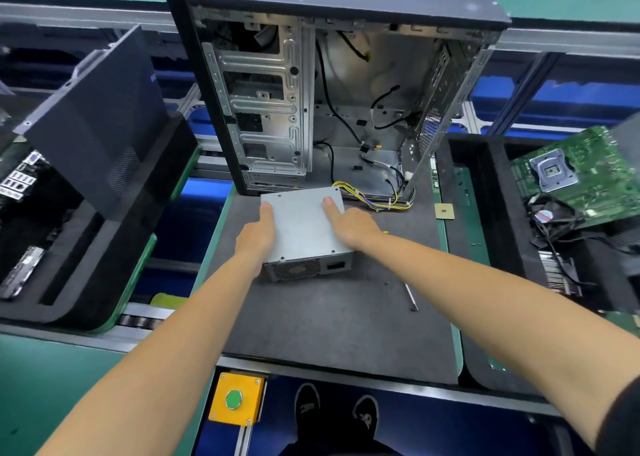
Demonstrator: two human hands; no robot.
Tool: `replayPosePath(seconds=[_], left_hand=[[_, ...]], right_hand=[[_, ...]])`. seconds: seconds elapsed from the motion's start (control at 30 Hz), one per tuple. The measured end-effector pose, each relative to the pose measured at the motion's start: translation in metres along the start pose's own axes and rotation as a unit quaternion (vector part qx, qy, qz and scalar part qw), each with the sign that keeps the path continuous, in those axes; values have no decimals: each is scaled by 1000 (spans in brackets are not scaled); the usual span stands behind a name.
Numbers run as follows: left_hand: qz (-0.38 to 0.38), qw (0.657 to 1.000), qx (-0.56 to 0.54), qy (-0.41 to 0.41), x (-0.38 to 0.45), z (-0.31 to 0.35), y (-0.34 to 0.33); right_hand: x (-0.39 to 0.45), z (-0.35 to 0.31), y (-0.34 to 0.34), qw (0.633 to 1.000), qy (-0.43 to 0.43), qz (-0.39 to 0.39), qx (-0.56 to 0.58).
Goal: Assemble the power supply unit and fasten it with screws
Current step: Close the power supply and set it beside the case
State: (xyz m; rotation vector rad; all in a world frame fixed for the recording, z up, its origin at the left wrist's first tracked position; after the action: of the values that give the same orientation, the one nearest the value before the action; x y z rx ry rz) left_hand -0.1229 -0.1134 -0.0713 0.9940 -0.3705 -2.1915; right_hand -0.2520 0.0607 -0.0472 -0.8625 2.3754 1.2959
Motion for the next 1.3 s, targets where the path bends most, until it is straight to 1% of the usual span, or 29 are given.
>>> replayPosePath(seconds=[0.07, 0.17, 0.23, 0.3, 0.4, 0.47, 0.53, 0.6, 0.63, 0.73, 0.8, 0.9, 1.03, 1.13, 1.3], left_hand=[[15, 1000, -2, 1, 2, -1, 2], [19, 1000, -21, 0, 4, -1, 1], [9, 1000, -26, 3, 4, -3, -2], [-23, 999, -48, 9, 6, -4, -6], [-81, 991, -106, 11, 9, 3, -8], [-89, 990, -109, 3, 12, 11, -3], [-98, 990, -106, 4, 13, 20, -2], [-105, 990, -98, 12, 11, 24, -5], [-99, 991, -92, 14, 12, 26, -6], [-47, 998, -51, 12, 16, 25, -3], [-27, 999, -29, 9, 19, 24, -1], [-23, 999, -21, 8, 21, 22, -2], [-15, 999, -30, 16, 21, 22, -3], [-25, 998, -51, 27, 23, 20, -5], [-8, 999, -29, 26, 20, 20, -4]], right_hand=[[3, 2, 1, 999, -3, 30, -12], [8, 4, 1, 999, -7, 36, -20], [8, 6, -2, 999, -7, 35, -18], [8, 7, -4, 999, -5, 30, -10], [11, 5, -6, 999, 17, -6, 36], [15, -3, -1, 996, 26, -26, 87], [19, -12, 7, 989, 12, -26, 148], [22, -19, 8, 988, 6, -32, 148], [25, -21, 8, 991, 7, -27, 128], [28, -21, 13, 997, 9, 27, 75], [30, -20, 14, 997, 3, 31, 72], [33, -15, 6, 995, -10, 7, 103], [34, -11, 4, 993, -13, 40, 107], [34, -13, 3, 995, -17, 47, 89], [33, -11, 4, 995, -17, 56, 80]])
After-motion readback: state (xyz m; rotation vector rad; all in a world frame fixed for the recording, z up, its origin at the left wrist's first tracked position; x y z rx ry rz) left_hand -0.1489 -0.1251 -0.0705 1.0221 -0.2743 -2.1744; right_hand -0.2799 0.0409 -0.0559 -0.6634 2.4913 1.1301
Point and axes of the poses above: each hand's wrist, its own x-axis towards the middle knuckle, its own y-axis out of the back of the hand, z = x × y, the point moved 9 cm from there along x, towards the middle knuckle, and after that the axes turned 1 degree about -y, right-handed, at the moved point
